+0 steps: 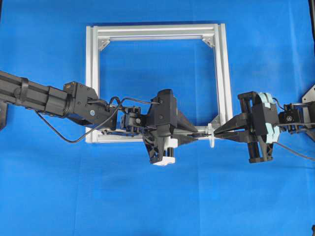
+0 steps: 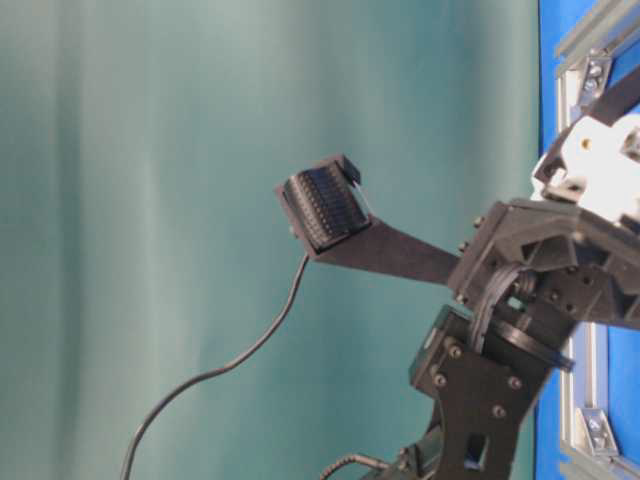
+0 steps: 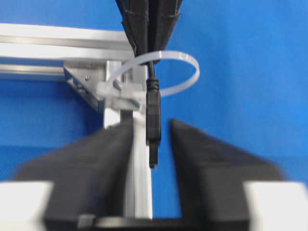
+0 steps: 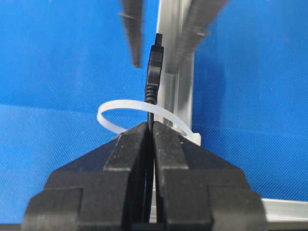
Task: Insert the wire through the string loop located on the right side.
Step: 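Close the left gripper on the USB plug beyond the loop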
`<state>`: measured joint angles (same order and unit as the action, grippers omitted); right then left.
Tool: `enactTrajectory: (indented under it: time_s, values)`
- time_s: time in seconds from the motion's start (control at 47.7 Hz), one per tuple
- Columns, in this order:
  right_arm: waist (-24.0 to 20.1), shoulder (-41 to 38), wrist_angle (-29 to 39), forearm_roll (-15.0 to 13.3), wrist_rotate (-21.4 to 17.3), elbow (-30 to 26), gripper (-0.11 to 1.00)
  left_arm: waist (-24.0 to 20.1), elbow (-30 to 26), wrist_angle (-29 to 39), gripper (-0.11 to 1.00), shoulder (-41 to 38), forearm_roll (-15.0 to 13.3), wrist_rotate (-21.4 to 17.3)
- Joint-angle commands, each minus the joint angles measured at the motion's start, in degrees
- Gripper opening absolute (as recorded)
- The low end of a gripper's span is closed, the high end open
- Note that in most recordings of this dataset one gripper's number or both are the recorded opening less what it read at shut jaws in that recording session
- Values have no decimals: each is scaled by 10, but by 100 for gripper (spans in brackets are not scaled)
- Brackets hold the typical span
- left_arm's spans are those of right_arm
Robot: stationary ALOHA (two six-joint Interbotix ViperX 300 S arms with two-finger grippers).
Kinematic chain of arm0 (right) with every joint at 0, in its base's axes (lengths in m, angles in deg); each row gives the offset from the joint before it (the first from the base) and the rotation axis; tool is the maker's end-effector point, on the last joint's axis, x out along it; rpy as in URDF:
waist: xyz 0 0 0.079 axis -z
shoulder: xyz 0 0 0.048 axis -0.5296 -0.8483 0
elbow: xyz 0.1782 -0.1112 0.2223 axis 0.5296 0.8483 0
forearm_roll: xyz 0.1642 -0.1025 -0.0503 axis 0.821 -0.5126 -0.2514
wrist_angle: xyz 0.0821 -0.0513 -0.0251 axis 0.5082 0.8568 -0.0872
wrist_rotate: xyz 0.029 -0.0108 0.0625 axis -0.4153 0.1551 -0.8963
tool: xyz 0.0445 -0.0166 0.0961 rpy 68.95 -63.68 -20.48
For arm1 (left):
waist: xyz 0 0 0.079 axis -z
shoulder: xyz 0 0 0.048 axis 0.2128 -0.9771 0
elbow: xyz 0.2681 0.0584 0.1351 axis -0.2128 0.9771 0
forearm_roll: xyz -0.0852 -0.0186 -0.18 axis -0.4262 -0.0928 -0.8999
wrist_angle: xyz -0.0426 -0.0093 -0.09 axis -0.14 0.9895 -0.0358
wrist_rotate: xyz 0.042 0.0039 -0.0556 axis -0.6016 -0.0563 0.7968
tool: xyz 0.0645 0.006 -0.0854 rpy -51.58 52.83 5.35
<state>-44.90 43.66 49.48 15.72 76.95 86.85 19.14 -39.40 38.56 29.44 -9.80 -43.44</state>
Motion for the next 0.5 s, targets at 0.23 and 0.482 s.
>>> enactTrajectory:
  time_s: [0.23, 0.482]
  values:
    - [1, 4, -4, -2, 1, -10, -4, 1, -8, -1, 8, 10, 1, -1]
    - [1, 4, -3, -13, 4, -13, -4, 1, -7, -1, 8, 10, 1, -1]
